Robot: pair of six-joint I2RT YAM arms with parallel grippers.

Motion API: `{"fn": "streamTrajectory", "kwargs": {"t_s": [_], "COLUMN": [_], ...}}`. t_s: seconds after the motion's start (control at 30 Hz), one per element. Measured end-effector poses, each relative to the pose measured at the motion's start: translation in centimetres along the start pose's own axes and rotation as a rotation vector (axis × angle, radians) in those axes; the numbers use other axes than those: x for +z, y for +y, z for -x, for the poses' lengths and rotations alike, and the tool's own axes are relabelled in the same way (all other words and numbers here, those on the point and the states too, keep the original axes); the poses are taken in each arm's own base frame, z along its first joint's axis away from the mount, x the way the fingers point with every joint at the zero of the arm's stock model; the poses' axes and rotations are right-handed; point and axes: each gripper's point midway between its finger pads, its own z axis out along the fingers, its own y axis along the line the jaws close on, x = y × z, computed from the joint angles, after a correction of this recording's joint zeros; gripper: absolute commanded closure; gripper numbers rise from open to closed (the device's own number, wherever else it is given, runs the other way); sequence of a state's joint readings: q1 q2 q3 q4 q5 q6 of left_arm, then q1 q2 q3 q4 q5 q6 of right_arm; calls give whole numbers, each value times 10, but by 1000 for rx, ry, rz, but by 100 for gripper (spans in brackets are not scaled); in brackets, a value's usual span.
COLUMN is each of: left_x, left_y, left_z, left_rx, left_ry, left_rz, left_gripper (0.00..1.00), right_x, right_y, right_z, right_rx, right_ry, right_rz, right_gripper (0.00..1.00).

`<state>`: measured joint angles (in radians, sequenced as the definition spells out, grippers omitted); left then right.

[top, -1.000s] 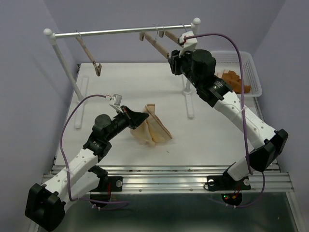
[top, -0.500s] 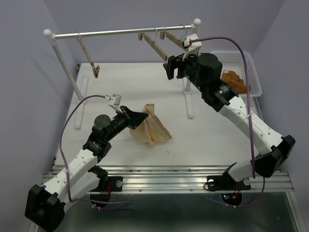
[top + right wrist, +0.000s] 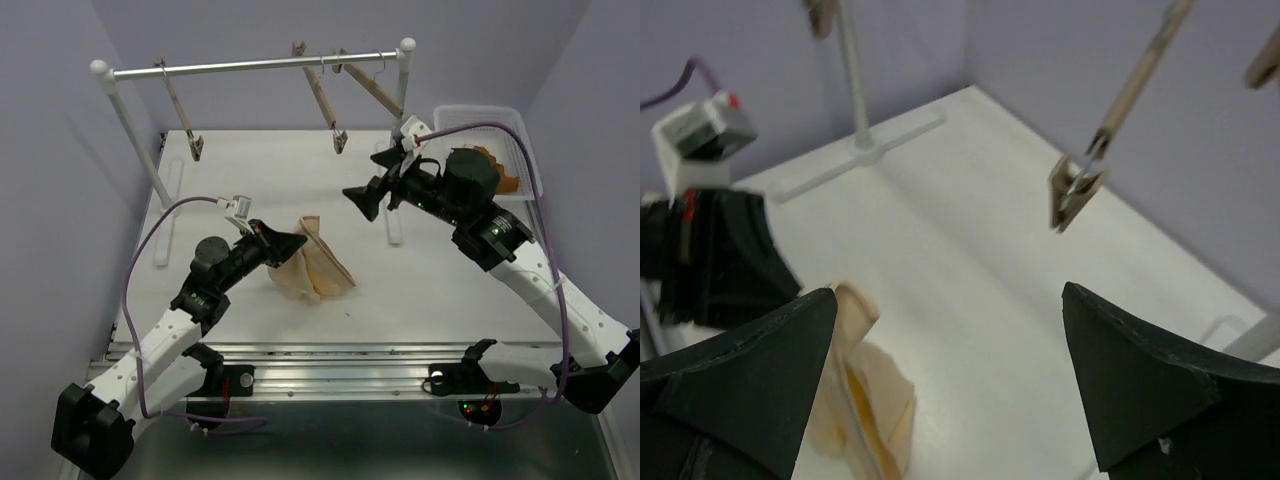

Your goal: Remove the underwear clipped to the hanger

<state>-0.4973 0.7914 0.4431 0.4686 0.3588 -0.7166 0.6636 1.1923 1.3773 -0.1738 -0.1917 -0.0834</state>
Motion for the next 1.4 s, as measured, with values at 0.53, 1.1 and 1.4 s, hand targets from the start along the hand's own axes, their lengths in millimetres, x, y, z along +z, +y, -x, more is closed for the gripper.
{"fn": "streamTrajectory", "kwargs": {"t_s": [0.53, 1.1, 1.4], "left_x": [-4, -4, 2], "left_y": [-34, -47, -34], "left_z": [24, 37, 55], "left_rx": [-1, 2, -21], "left_ry": [-38, -59, -102], "left_rz": [-79, -107, 23], "left_gripper": [100, 14, 1], "right_x": [-24, 35, -1], "right_y": [103, 108, -34], "right_z": [-144, -170, -139], "right_rx": [72, 86, 131], "right_ry": [185, 207, 175], "right_rz": [585, 397, -346], "right_gripper": [0, 99, 99]}}
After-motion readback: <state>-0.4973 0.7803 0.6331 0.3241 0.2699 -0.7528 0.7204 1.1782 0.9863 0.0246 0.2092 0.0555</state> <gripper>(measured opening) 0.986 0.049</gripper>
